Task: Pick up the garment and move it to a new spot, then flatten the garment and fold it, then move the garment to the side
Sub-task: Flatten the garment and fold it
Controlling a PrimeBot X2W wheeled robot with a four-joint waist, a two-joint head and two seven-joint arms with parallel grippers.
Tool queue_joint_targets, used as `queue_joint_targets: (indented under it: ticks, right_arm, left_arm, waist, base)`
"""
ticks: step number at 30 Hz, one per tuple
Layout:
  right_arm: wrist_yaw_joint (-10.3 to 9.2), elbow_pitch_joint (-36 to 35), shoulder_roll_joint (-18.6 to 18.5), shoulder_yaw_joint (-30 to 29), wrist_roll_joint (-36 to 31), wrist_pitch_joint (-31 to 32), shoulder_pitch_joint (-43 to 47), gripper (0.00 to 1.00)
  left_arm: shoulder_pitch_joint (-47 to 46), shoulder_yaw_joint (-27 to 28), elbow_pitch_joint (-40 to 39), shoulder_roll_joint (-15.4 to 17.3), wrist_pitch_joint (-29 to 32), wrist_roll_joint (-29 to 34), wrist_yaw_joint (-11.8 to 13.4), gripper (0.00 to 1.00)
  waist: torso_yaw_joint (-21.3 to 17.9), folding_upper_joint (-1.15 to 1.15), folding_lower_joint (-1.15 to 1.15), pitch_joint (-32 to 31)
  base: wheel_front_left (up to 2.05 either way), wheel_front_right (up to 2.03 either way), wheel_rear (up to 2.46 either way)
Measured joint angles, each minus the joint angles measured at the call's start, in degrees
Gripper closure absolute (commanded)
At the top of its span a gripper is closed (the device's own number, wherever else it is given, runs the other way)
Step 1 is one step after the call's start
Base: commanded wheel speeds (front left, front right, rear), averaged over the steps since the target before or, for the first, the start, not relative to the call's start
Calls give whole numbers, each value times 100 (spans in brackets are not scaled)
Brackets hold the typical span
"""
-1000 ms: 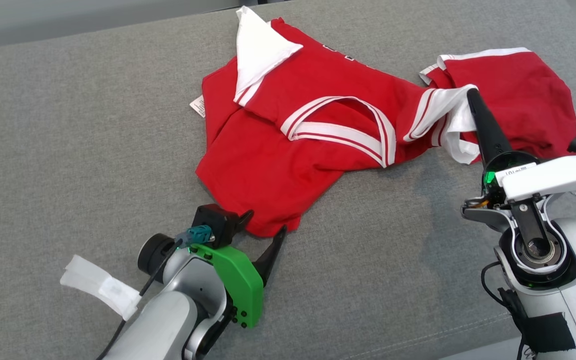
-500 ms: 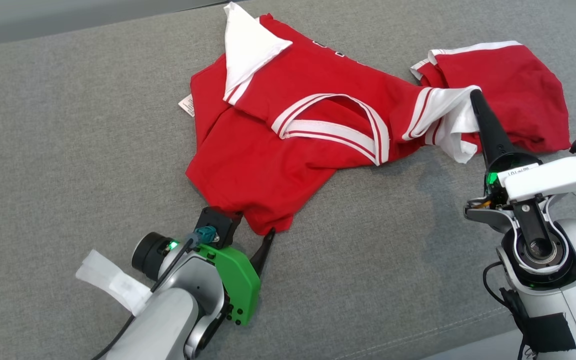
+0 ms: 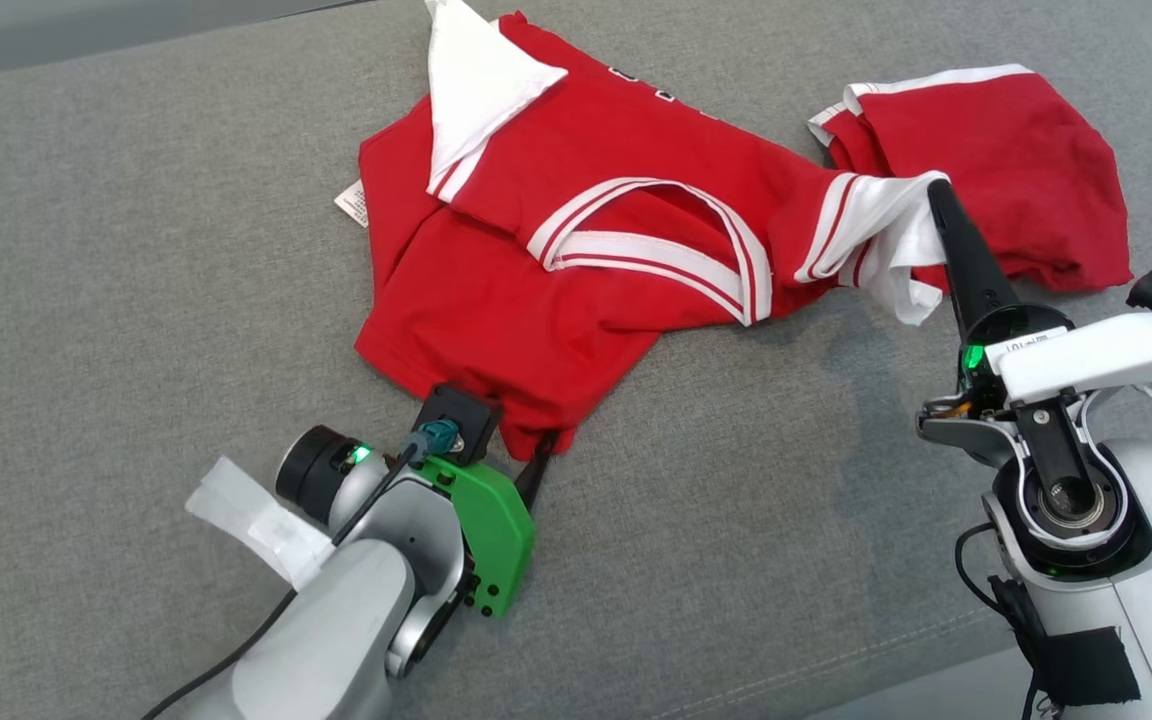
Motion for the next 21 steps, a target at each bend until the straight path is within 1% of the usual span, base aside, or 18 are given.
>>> queue_joint_targets:
  ticks: [1,2,3,6,9,12,13,17,19,21]
  right_arm:
    - [0,0,4,2,0,32,0,100]
    - [0,-1,10,4,0,41,0,100]
    - [0,-1,16,3,-1,41,-1,100]
    - [0,4,20,-29,-8,41,-1,100]
    - [0,14,20,-62,-33,40,-1,100]
    - [-5,-36,-23,-143,-97,40,-8,100]
    - [-38,-115,-59,-197,-108,40,-15,100]
    - [-38,-592,-325,-376,-97,65,-137,100]
    - [-38,-821,-514,-397,-103,180,-187,100]
    - [-38,-1024,-735,-408,-111,322,-188,100]
  left_arm:
    - [-36,0,47,9,1,19,1,60]
    - [-68,0,99,7,1,40,1,76]
    - [-102,-7,142,4,8,40,1,100]
    - [-185,-32,235,-22,43,35,-19,100]
    - [-200,-4,241,-40,51,-113,-121,100]
    - [-208,16,78,-15,202,-278,-310,100]
    - [-202,11,-43,-16,245,-378,-392,100]
    - [-205,23,-802,23,358,-783,-789,100]
    - [-205,43,-1201,107,453,-964,-832,100]
    - [-205,93,-1597,301,612,-1169,-871,100]
  waist:
    - [-10,0,0,18]
    - [-21,0,0,34]
    - [-33,0,0,50]
    - [-56,0,0,77]
    - [-54,0,0,57]
    - [-31,0,0,-17]
    - [-18,0,0,-50]
    - [68,0,0,-209]
    - [126,0,0,-305]
    - [194,0,0,-406]
  base:
    - [0,0,0]
    - [0,0,0]
    - [0,0,0]
    - [0,0,0]
    - [0,0,0]
    - [0,0,0]
    - [0,0,0]
    - [0,0,0]
    - [0,0,0]
    - [0,0,0]
